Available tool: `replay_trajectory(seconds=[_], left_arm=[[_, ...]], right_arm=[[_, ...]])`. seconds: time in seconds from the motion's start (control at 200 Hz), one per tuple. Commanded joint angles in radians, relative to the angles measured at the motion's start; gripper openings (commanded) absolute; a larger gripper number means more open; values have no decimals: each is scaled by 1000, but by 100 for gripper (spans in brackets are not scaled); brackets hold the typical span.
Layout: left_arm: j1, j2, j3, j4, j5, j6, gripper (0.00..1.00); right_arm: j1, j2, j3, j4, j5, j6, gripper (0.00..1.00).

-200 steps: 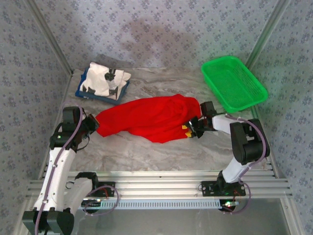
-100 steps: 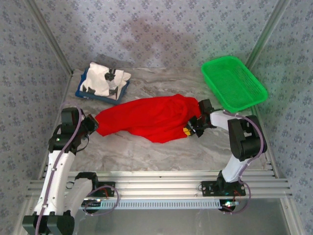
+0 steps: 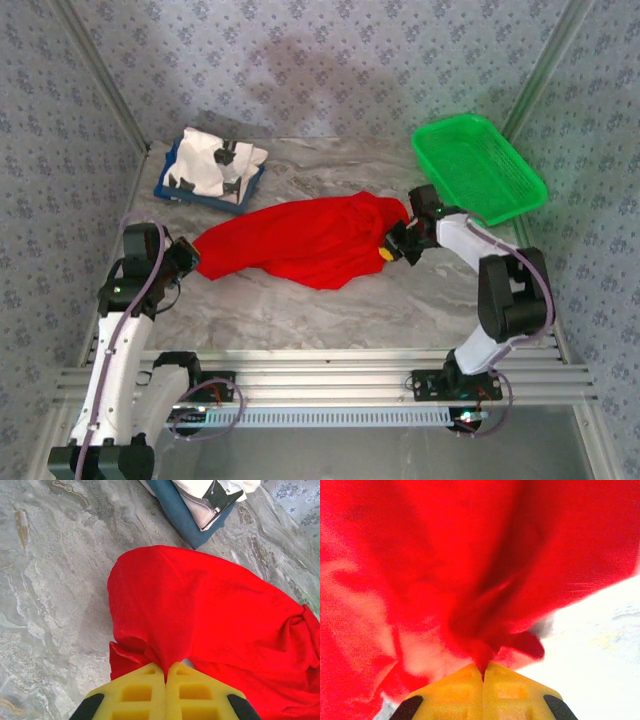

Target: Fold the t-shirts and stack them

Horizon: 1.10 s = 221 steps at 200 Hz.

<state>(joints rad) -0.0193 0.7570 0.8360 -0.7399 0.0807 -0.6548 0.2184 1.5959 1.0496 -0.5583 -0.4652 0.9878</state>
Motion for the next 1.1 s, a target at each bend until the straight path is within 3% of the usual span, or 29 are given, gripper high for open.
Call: replay_trajectory(seconds=[0.0,0.21,0.405,0.69,1.099], left_arm=[[7,12,99,2,-12,22,0],[9,82,313,2,-27,48,0],[8,161,499,29,-32,54,0],[8,287,764,117,17,57,0],[8,562,1366,138,130,97,0]], right_arm=[[-6,-110,121,-133,-17,-80,0],[-105,-235,339,-196,-102,-106,0],[-205,-251,479,-204,-222,-80,0],[-309,-252,625,-111,-378,14,0],[-507,-177,982,150,-509,229,0]])
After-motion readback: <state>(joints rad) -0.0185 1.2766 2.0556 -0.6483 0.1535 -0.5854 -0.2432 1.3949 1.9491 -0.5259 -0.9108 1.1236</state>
